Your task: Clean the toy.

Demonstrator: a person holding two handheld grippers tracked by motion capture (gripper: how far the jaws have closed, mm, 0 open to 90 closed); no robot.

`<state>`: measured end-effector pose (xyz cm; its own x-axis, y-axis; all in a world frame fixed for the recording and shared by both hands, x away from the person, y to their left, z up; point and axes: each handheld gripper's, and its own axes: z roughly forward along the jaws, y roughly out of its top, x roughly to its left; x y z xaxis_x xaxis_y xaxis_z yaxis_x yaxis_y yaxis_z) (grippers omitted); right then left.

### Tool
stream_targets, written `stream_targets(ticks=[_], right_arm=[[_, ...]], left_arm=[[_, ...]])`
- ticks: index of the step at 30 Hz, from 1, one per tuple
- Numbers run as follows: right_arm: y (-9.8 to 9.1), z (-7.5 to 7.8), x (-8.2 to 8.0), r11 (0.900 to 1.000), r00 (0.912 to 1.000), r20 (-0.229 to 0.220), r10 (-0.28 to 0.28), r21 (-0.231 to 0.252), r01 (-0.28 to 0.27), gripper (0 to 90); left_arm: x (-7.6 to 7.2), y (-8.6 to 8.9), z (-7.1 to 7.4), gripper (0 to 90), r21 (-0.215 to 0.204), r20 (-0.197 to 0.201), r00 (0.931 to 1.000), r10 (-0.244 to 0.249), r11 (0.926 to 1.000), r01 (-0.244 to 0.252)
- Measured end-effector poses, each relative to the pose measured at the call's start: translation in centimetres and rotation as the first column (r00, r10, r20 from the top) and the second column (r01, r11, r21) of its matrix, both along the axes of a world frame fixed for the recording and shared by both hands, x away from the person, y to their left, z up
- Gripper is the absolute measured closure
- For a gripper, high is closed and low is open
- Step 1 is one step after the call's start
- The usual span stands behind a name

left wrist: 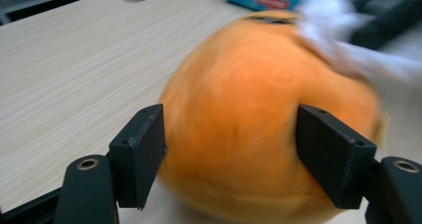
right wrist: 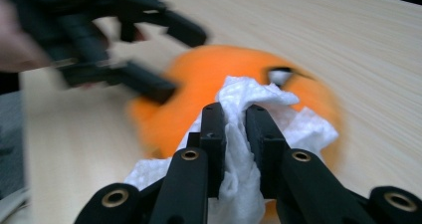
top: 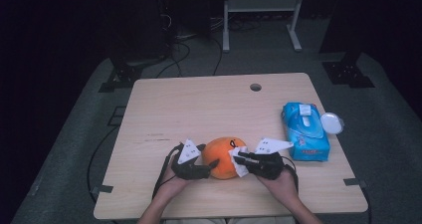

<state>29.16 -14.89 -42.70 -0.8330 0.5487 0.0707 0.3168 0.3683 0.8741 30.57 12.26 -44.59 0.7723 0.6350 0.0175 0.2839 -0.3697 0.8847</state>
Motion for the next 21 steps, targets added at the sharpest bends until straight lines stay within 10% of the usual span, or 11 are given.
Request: stream_targets(ticks=[4, 7, 14, 21], right_arm=[[1.1, -0.2, -0.2, 0.9991, 0.9992, 0.018, 0.034, -0.026, -0.034, 78.5], [0.1, -0.1, 0.6, 0.9997, 0.9997, 0.023, 0.004, -0.025, -0.004, 78.5], [-1.8, -0.3, 1.2, 0.9975, 0.9976, 0.025, -0.064, -0.029, 0.064, 78.5], [0.7, 0.1, -1.2, 0.996, 0.9967, 0.076, 0.031, -0.086, -0.024, 78.5]], left_arm=[[-0.1, 0.2, 0.3, 28.4, -0.094, -0.017, 0.9976, -0.068, 0.9934, 0.066], [-0.2, -0.7, 0.0, 30.5, -0.008, 0.005, 0.9976, -0.069, 0.9976, 0.069], [0.0, -0.7, -0.3, 31.4, -0.016, -0.017, 0.9983, -0.056, 0.9983, 0.056], [0.2, -0.3, -0.7, 31.3, 0.004, -0.028, 0.9983, -0.051, 0.9987, 0.051]])
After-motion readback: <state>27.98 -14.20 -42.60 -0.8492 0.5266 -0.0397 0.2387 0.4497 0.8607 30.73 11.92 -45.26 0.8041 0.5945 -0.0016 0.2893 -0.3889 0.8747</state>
